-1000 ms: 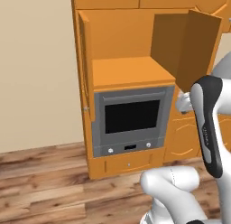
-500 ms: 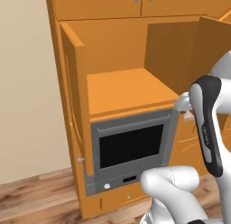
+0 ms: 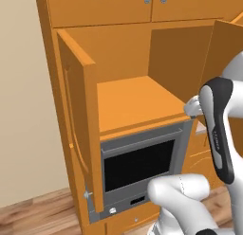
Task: Open the cabinet. Pick the sponge and place it next to the sink. Then close the cabinet.
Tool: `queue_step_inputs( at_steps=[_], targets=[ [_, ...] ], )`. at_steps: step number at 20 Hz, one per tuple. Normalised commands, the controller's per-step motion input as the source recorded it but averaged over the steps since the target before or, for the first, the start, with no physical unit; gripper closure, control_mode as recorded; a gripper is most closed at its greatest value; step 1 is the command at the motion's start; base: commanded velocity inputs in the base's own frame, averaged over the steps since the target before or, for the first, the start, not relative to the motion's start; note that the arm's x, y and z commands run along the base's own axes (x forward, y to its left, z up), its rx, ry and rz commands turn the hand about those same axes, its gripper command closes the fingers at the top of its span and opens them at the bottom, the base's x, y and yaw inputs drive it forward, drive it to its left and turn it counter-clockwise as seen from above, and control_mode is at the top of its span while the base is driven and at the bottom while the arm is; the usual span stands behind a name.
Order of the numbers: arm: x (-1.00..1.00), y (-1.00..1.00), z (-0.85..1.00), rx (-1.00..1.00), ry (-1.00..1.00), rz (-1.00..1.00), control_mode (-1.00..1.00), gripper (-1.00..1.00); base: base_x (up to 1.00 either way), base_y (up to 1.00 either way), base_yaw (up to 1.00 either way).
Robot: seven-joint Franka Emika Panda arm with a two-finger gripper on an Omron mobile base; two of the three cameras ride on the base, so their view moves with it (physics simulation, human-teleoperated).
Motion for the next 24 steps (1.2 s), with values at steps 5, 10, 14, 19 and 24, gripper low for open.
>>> queue_step_inputs(
  at_steps=[5, 10, 14, 19, 24],
  targets=[
    [0.00, 0.00, 0.00, 0.00, 0.00, 0.00, 1.00, -1.00, -0.03, 0.00, 0.02],
    [0.00, 0.00, 0.00, 0.00, 0.00, 0.00, 1.00, -1.00, -0.06, 0.00, 0.21],
    [0.00, 0.00, 0.00, 0.00, 0.00, 0.00, 1.00, -1.00, 0.06, 0.00, 0.23],
    [0.00, 0.00, 0.00, 0.00, 0.00, 0.00, 1.00, -1.00, 0.00, 0.00, 0.21],
    [0.00, 0.00, 0.00, 0.00, 0.00, 0.00, 1.00, -1.00, -0.20, 0.00, 0.15]
  ],
)
